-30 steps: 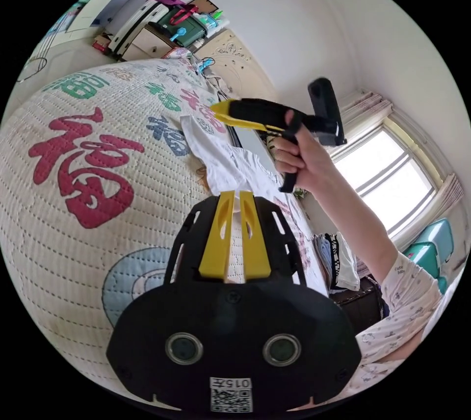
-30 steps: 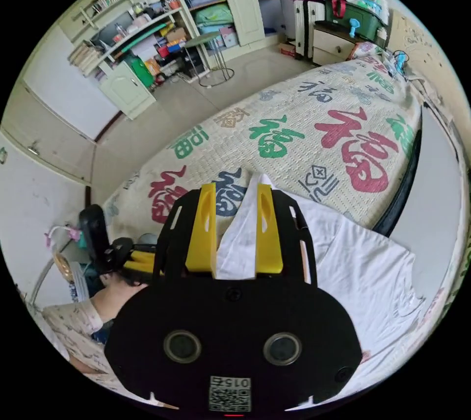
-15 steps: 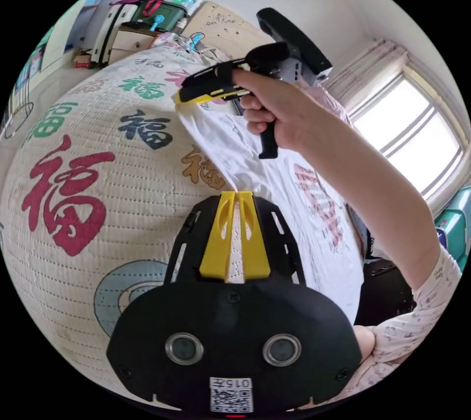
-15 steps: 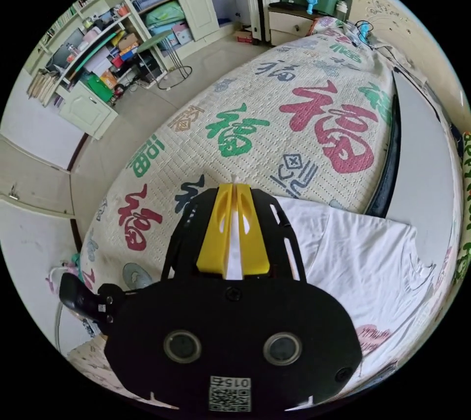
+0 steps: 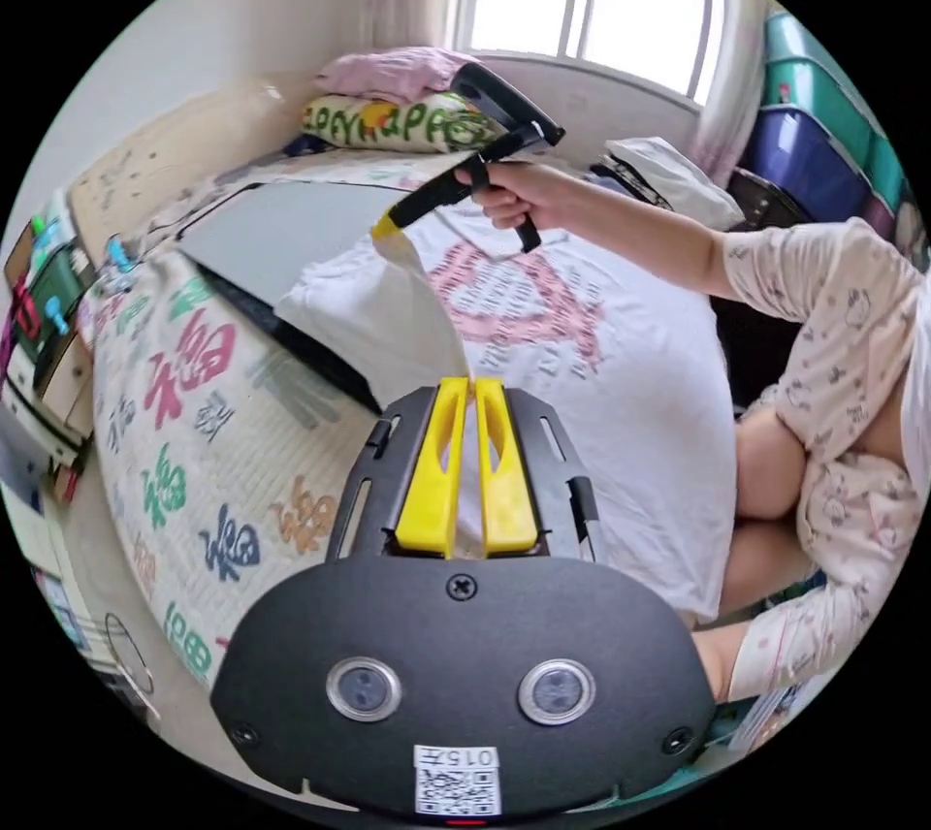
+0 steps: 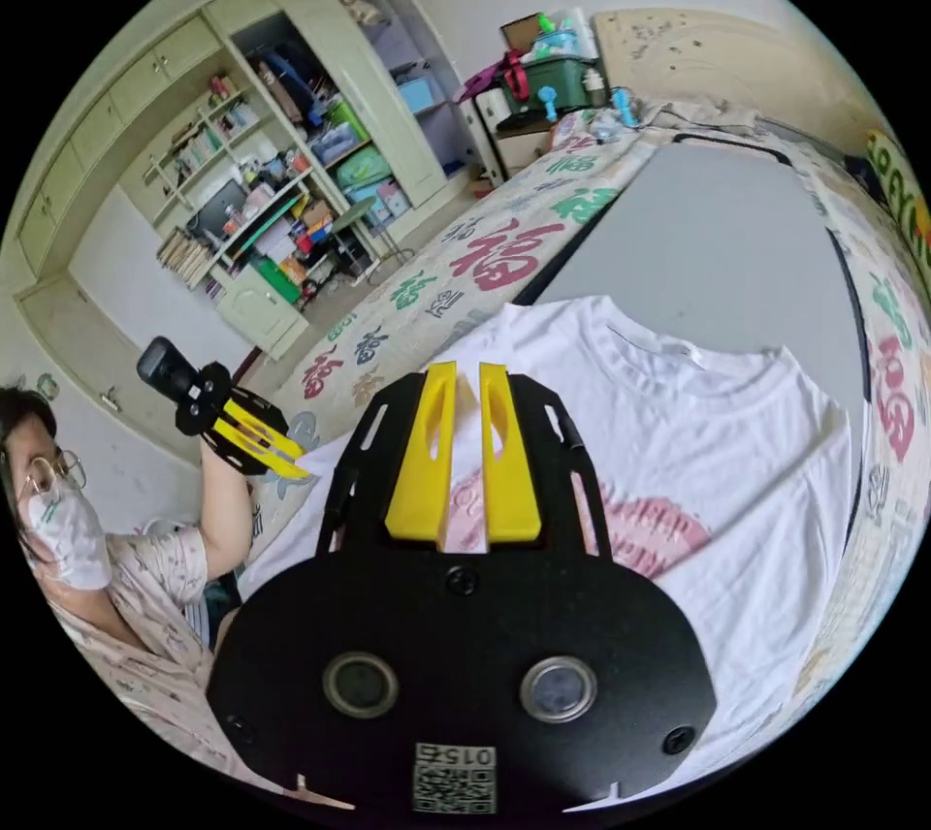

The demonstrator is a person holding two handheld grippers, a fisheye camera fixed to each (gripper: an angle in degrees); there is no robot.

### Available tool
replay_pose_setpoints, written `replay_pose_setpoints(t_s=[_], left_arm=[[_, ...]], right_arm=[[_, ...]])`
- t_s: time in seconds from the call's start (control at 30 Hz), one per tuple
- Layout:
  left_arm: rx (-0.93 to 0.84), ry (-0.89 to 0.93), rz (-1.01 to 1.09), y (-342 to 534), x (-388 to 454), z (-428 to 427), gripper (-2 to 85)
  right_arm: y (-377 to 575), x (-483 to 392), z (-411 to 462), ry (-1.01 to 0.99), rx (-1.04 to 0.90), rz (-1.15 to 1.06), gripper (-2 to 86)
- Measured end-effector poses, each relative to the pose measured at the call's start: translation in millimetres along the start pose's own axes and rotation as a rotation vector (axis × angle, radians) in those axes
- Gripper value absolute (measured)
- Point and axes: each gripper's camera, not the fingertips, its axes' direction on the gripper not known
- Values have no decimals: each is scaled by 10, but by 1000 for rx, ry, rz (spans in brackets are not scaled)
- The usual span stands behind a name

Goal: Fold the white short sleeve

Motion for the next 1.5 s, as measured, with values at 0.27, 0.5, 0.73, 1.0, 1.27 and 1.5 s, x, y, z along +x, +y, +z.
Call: replay_pose_setpoints(t_s=[0.27,0.5,0.73,1.0,1.27,1.5], left_arm=[[7,-4,50,-307,87,308,64],[-38,11,76,-805,21,441,80],[-51,-14,83,-1077,-74,346,57],[-48,-34,83,-1301,-166,72,40],[-51,-44,92,-1453,-239,-215,36],[-55,-49,88,-1557,-283,-402,36]], right_arm=[[776,-208,-489,-11,257,-56,91],[528,-548,-229,276,-132,-180,117],[349,-453,164,158,-470,-192,132],[138,-620,248,250,-568,-223,78],[-151,-634,99,285,-533,-177,116],[-382,-587,-68,197,-474,-140,107]])
